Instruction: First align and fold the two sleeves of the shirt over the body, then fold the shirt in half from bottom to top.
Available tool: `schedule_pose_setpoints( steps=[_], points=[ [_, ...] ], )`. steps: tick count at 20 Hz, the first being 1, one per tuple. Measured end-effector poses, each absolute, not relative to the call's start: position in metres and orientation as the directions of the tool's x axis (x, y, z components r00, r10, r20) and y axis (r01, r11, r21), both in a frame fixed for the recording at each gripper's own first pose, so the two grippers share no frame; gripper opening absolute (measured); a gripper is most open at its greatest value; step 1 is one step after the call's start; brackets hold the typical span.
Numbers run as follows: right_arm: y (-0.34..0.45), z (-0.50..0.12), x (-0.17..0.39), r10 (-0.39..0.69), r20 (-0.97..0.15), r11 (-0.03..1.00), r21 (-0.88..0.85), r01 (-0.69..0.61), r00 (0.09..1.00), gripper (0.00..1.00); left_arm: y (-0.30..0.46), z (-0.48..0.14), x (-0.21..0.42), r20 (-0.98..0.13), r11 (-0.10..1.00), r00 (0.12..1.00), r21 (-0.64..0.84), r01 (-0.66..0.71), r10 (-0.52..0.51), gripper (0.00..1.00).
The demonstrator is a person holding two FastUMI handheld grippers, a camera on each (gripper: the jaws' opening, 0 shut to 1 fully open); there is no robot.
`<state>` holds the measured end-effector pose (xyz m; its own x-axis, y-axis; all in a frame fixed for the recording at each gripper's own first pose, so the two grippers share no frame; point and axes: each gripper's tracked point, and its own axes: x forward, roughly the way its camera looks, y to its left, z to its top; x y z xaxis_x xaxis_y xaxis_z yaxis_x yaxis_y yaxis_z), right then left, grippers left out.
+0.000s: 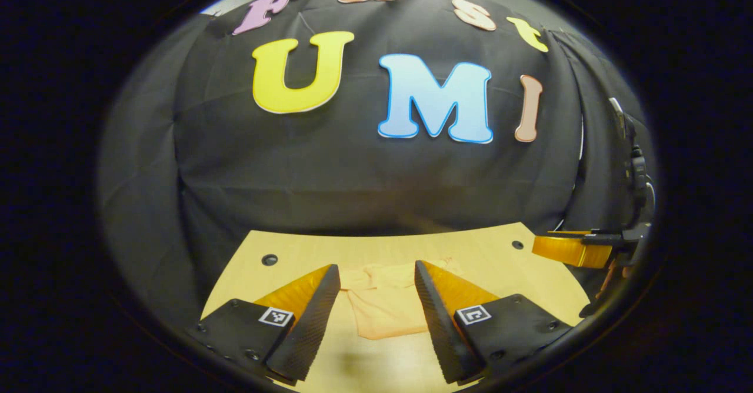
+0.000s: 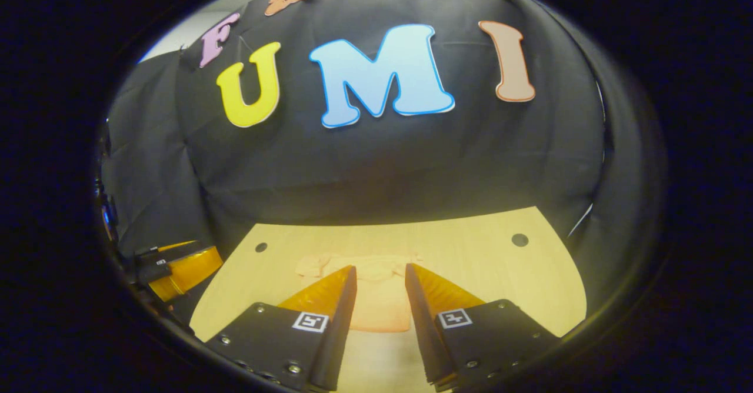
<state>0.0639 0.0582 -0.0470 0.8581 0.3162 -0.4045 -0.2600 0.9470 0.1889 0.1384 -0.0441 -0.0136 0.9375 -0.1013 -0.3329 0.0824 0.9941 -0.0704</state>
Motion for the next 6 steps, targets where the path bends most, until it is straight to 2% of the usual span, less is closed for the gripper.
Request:
schedule_pose_setpoints(
  steps=[6],
  points=[
    [0.063,-0.026,0.008,0.315,-0.323,0.946,0.180,-0.269,0.892,0.53,-0.041,0.023,0.084,-0.230,0.997,0.970,-0.040,0.073,-0.080,0.86]
  ],
)
